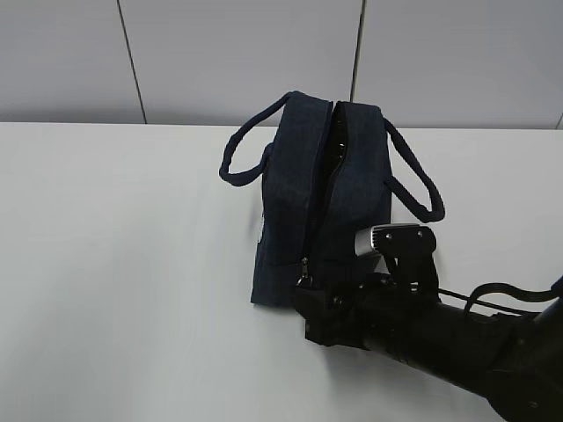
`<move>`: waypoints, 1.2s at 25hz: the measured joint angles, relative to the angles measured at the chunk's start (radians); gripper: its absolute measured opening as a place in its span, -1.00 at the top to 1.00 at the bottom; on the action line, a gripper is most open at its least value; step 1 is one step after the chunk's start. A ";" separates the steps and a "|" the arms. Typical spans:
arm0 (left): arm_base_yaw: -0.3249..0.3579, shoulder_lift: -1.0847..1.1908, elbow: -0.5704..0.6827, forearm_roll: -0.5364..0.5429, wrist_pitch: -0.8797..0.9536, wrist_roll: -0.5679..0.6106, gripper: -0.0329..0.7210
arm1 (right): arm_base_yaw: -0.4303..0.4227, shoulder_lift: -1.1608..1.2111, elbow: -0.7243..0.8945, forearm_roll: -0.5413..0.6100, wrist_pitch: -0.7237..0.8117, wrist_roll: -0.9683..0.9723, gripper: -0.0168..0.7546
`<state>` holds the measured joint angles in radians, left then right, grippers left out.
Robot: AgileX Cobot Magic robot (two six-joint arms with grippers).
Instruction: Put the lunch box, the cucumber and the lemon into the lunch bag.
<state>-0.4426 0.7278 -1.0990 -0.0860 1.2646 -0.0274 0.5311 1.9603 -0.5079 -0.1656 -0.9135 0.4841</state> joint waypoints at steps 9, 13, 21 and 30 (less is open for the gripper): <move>0.000 0.000 0.000 -0.007 0.000 0.000 0.38 | 0.000 0.000 -0.024 0.006 0.035 0.089 -0.05; 0.000 0.000 0.000 -0.007 0.000 0.000 0.38 | 0.000 0.000 -0.024 -0.035 0.045 0.175 -0.05; 0.000 0.000 0.000 -0.007 0.000 0.000 0.38 | 0.000 0.000 -0.048 -0.037 0.058 0.225 -0.05; 0.000 0.000 0.000 -0.007 0.000 0.000 0.38 | 0.000 0.000 -0.132 -0.015 0.170 0.227 -0.05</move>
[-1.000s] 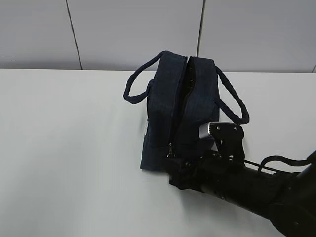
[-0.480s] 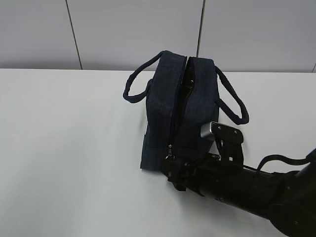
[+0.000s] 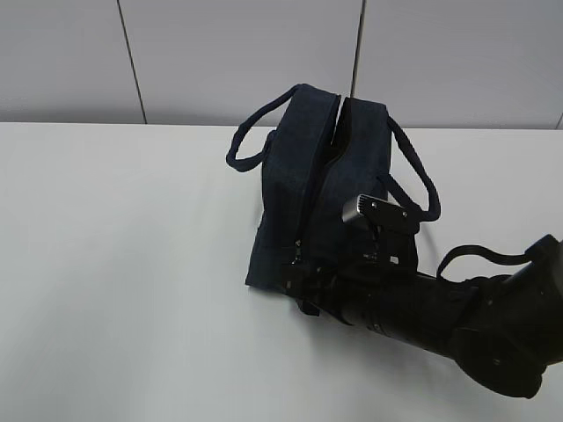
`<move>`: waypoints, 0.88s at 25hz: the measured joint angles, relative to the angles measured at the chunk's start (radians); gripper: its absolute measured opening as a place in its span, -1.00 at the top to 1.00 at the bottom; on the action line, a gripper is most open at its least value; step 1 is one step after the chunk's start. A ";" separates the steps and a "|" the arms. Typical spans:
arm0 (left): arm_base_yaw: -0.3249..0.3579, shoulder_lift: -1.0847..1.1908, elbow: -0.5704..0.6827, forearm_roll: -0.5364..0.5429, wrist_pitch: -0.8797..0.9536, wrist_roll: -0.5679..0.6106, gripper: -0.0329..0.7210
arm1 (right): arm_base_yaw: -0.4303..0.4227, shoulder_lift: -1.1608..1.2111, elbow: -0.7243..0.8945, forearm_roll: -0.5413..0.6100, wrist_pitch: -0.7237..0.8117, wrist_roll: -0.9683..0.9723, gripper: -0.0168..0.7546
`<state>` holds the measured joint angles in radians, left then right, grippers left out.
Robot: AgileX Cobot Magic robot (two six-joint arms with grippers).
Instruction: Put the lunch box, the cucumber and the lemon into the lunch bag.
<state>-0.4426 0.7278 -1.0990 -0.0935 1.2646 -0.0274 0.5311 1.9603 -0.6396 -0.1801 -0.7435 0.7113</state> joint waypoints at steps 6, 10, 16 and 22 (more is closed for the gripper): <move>0.000 0.000 0.000 0.000 0.000 0.000 0.38 | 0.000 0.000 0.000 0.038 0.023 0.002 0.23; 0.000 0.000 0.000 0.002 0.000 0.000 0.38 | 0.000 0.000 0.000 0.045 0.025 0.002 0.30; 0.000 0.000 0.000 0.006 0.000 0.000 0.38 | 0.000 0.000 -0.004 0.046 0.025 0.002 0.74; 0.000 0.000 0.000 0.008 0.000 0.000 0.38 | 0.002 0.000 -0.006 0.048 0.024 0.004 0.89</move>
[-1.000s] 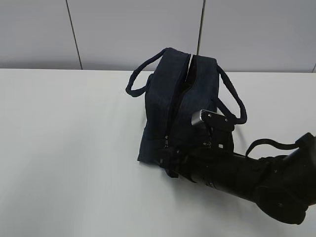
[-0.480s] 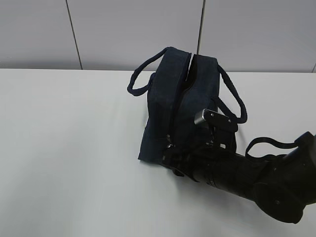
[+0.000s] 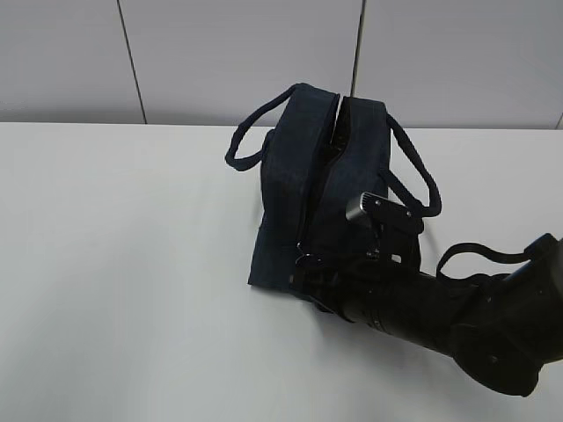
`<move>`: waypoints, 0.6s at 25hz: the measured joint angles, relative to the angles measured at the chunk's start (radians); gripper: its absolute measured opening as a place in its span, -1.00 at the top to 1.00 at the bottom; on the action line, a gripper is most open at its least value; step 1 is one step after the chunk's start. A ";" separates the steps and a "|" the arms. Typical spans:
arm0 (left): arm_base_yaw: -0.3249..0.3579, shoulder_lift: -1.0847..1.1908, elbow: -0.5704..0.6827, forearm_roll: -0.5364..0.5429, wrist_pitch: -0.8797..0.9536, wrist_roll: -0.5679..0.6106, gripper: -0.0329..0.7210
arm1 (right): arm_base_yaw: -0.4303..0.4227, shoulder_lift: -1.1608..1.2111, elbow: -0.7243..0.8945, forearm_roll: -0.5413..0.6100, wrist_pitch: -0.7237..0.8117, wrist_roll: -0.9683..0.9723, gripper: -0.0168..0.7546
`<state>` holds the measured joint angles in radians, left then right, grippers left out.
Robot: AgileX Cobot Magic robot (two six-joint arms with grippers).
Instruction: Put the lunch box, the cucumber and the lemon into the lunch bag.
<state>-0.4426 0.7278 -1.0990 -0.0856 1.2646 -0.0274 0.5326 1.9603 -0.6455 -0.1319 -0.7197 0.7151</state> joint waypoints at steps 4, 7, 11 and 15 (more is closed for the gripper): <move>0.000 0.000 0.000 0.002 0.000 0.000 0.38 | 0.000 0.000 0.000 -0.043 -0.002 0.004 0.96; 0.000 0.000 0.000 0.002 0.000 0.000 0.38 | 0.000 0.000 0.000 -0.084 -0.013 0.015 0.96; 0.000 0.000 0.000 0.003 0.000 0.000 0.38 | 0.000 0.000 0.002 -0.165 -0.047 0.039 0.96; 0.000 0.000 0.000 -0.002 0.000 0.000 0.38 | 0.000 0.000 0.002 -0.277 -0.070 0.065 0.96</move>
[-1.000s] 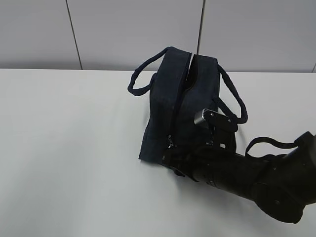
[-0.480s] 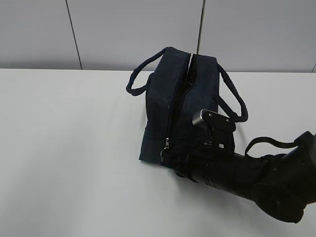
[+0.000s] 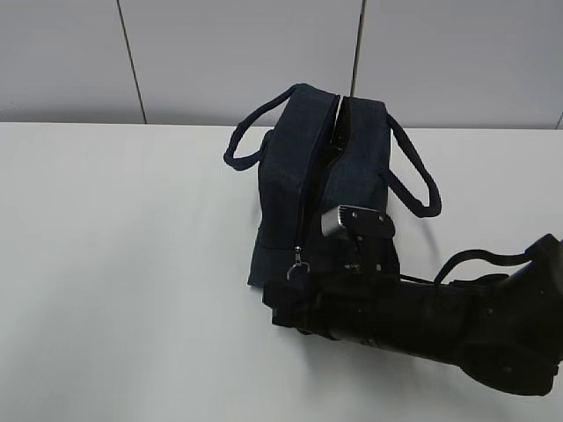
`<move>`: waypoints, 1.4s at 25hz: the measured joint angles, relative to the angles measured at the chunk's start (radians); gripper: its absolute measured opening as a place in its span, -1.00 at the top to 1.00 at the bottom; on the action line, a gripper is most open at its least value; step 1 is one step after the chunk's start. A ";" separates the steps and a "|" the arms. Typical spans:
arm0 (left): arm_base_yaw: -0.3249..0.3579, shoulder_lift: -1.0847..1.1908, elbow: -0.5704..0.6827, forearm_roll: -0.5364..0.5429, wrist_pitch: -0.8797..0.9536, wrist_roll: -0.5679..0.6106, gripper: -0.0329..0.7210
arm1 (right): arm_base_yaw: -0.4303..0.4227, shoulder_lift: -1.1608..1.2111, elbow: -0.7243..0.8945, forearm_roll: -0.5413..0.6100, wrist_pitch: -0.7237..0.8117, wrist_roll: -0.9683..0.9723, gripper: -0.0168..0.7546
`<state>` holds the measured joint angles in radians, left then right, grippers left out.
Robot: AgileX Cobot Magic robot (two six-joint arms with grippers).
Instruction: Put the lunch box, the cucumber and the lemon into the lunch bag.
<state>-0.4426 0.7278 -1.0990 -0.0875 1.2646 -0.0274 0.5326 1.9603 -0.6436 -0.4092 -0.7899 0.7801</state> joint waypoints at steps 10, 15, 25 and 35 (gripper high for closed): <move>0.000 0.123 0.000 -0.045 0.000 0.004 0.37 | 0.000 -0.134 0.081 -0.129 0.010 0.026 0.96; 0.000 0.232 0.002 -0.075 -0.010 0.027 0.36 | 0.000 -0.249 0.112 -0.167 0.173 0.026 0.96; -0.004 0.258 0.121 -0.125 -0.209 0.071 0.33 | 0.000 -0.520 0.119 -0.251 0.545 0.038 0.96; -0.008 0.258 0.375 -0.353 -0.598 0.325 0.31 | 0.000 -0.581 0.119 -0.313 0.645 0.077 0.96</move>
<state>-0.4508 0.9856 -0.7241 -0.4406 0.6663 0.2973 0.5326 1.3788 -0.5243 -0.7227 -0.1451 0.8571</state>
